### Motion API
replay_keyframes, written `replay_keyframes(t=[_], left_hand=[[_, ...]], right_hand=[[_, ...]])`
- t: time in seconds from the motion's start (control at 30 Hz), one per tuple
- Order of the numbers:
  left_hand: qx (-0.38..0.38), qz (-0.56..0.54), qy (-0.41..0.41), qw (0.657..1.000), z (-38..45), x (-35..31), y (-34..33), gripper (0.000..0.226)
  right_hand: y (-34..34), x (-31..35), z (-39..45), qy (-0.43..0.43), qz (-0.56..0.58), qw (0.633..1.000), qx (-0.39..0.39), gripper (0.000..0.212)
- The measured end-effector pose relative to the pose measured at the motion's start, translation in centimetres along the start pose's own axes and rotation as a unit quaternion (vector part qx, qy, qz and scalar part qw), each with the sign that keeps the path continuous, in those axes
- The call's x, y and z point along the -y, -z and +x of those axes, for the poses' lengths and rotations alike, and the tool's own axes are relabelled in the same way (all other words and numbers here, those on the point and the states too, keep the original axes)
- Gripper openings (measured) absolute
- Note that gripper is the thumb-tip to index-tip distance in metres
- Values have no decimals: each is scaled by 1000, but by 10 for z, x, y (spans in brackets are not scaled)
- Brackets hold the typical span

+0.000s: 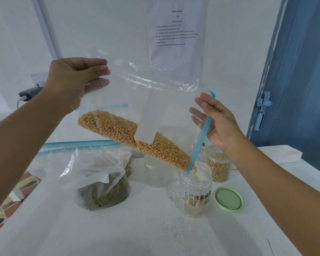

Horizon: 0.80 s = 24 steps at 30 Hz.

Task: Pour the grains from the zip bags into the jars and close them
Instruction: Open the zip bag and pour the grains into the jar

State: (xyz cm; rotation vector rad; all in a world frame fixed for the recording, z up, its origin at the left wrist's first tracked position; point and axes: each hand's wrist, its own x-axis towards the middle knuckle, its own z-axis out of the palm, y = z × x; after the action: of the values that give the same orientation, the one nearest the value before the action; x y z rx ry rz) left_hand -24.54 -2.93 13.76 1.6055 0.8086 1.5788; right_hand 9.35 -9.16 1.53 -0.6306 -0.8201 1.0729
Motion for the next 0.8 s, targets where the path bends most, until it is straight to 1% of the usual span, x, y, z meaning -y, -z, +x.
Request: replay_keyframes(t=[0.3, 0.8], left_hand=[[1, -3, 6, 1000, 1, 3, 1, 10], [-8, -5, 9, 1000, 1, 4, 2, 14]], right_hand=[[1, 0, -1, -1, 0, 1000, -1, 24], [-2, 2, -3, -5, 0, 1000, 3, 24]])
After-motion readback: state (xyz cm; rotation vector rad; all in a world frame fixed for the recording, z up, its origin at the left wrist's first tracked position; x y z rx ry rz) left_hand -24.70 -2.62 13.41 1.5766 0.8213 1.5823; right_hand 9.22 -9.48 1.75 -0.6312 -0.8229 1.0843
